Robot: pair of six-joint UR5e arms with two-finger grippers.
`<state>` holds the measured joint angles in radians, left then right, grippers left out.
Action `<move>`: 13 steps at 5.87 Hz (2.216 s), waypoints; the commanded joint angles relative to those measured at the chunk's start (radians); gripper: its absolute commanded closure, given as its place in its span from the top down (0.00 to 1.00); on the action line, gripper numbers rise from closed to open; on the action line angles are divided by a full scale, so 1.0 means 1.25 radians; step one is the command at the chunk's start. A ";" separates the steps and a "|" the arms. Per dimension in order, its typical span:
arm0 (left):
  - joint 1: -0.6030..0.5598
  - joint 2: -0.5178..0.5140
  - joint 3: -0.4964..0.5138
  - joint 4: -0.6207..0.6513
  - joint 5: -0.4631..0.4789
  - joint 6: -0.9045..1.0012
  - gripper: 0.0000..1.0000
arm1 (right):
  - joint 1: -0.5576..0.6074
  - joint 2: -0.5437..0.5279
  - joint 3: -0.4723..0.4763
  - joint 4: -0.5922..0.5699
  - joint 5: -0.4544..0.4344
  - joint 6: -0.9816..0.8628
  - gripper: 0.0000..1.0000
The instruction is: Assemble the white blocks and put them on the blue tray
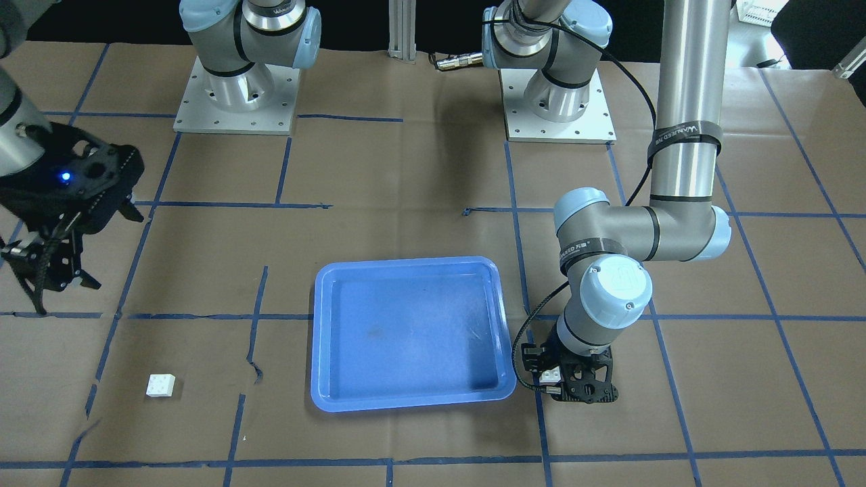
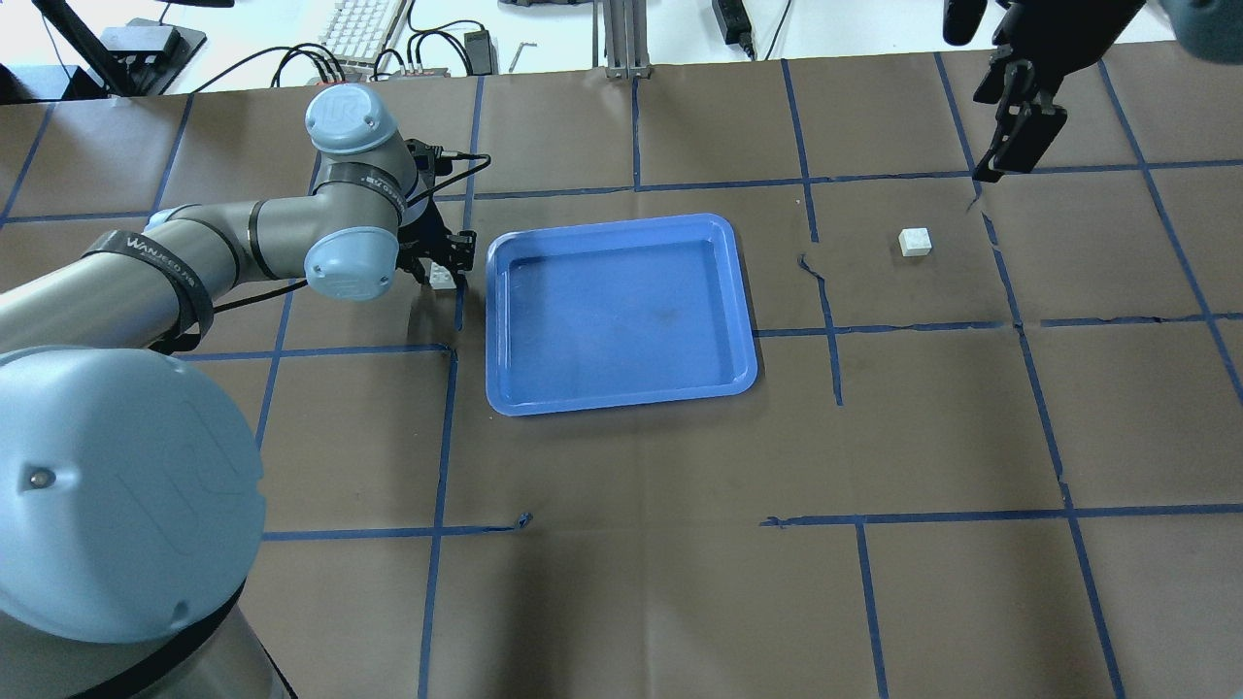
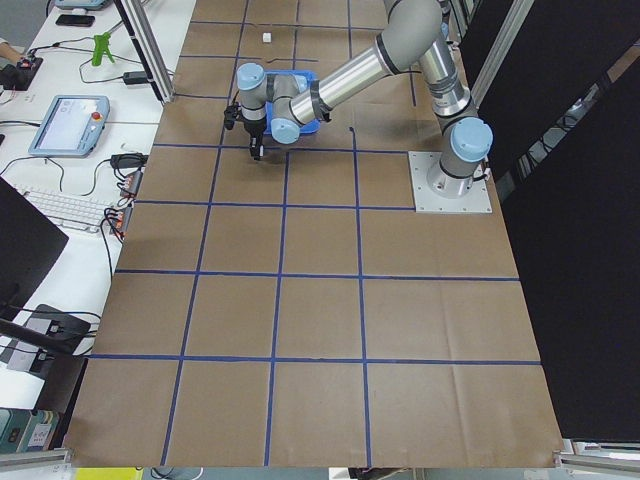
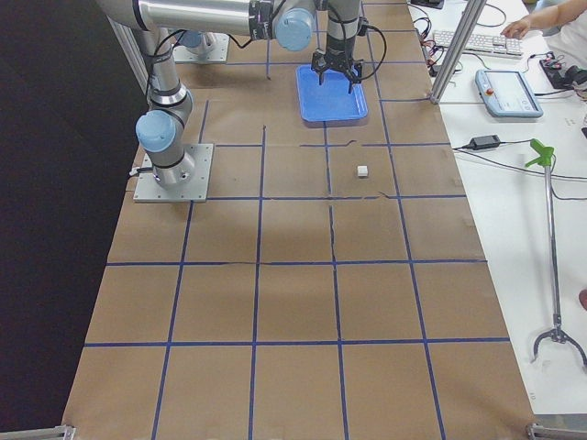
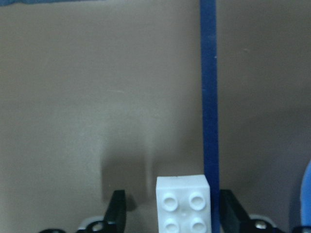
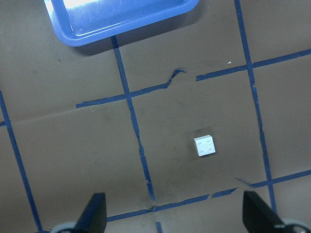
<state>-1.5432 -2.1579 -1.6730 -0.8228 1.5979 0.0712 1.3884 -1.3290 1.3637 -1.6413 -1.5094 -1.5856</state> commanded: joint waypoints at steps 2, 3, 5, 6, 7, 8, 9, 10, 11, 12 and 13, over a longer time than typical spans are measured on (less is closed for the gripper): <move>-0.004 0.031 0.011 -0.014 -0.001 0.079 0.13 | -0.069 0.154 -0.124 0.004 0.118 -0.216 0.99; -0.044 0.067 -0.002 -0.017 -0.001 0.093 0.13 | -0.117 0.212 -0.121 0.005 0.208 -0.294 0.98; -0.211 0.076 -0.005 -0.028 0.007 0.277 0.12 | -0.194 0.289 -0.054 0.000 0.333 -0.432 0.98; -0.250 0.081 -0.014 -0.042 0.009 0.391 0.08 | -0.195 0.291 0.007 -0.007 0.370 -0.481 0.98; -0.260 0.070 -0.015 -0.042 0.010 0.579 0.08 | -0.200 0.295 0.055 -0.054 0.374 -0.498 0.98; -0.261 0.061 -0.016 -0.042 0.010 0.705 0.08 | -0.203 0.316 0.075 -0.098 0.374 -0.497 0.98; -0.261 0.040 -0.015 -0.035 0.010 0.823 0.08 | -0.204 0.330 0.077 -0.101 0.375 -0.497 0.98; -0.261 0.026 -0.014 -0.033 0.010 0.844 0.09 | -0.204 0.343 0.079 -0.112 0.406 -0.496 0.98; -0.263 0.013 -0.013 -0.028 0.008 0.843 0.09 | -0.204 0.360 0.079 -0.121 0.410 -0.495 0.98; -0.283 0.014 -0.012 -0.025 0.008 0.843 0.09 | -0.204 0.370 0.079 -0.130 0.410 -0.495 0.98; -0.291 0.017 -0.012 -0.024 0.008 0.841 0.09 | -0.204 0.371 0.079 -0.130 0.409 -0.490 0.93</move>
<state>-1.8942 -2.1378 -1.6880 -0.8551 1.6078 1.1228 1.1336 -0.8707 1.4618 -1.8004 -0.9986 -2.2026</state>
